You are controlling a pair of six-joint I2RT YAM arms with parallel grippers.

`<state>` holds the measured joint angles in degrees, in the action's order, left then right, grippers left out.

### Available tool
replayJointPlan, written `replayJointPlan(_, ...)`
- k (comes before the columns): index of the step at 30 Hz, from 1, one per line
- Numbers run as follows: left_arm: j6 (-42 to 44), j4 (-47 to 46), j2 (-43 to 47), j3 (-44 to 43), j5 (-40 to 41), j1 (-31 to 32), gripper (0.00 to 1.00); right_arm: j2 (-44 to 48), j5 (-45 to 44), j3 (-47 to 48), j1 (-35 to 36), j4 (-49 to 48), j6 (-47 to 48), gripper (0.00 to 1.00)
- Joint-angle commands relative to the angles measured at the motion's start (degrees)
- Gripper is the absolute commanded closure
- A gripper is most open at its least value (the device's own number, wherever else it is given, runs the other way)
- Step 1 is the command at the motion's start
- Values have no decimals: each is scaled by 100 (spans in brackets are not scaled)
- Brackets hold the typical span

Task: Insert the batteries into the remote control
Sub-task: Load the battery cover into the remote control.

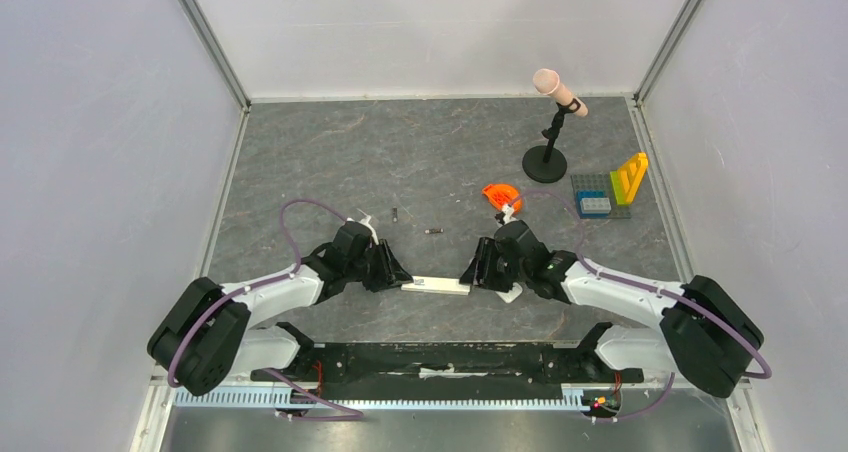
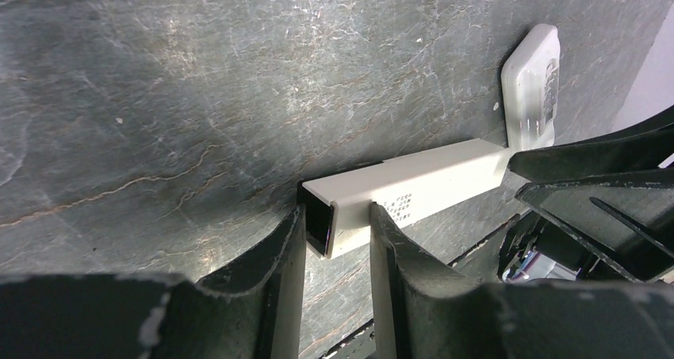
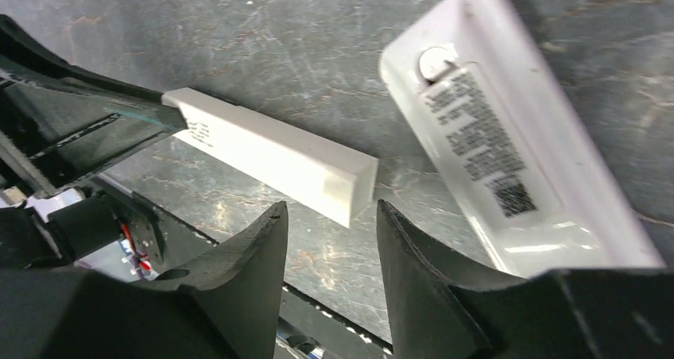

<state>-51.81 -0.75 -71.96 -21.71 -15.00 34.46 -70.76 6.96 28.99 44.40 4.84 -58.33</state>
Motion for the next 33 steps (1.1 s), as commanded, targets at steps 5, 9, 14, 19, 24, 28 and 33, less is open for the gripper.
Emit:
replayJointPlan(5, 207, 1306, -475, 405, 859, 67, 78, 280, -490, -3, -56, 626, 385, 53)
replayJointPlan(9, 209, 1306, -451, 405, 842, 72, 78, 88, -444, 18, -58, 479, 491, 57)
replayJointPlan(14, 207, 1306, -391, 414, 824, 72, 79, -118, -319, 20, -55, 296, 567, 70)
replayJointPlan(19, 224, 1306, -312, 422, 793, 71, 82, -220, -216, -67, -47, 139, 577, 79)
replayJointPlan(24, 238, 1218, -283, 435, 701, 70, 88, -315, 15, -154, -36, -81, 486, 85)
replayJointPlan(28, 200, 1016, -320, 475, 537, 74, 92, -384, 163, -246, -20, -243, 379, 88)
replayJointPlan(33, 145, 735, -379, 557, 339, 75, 98, -501, 409, -417, -11, -613, 194, 94)
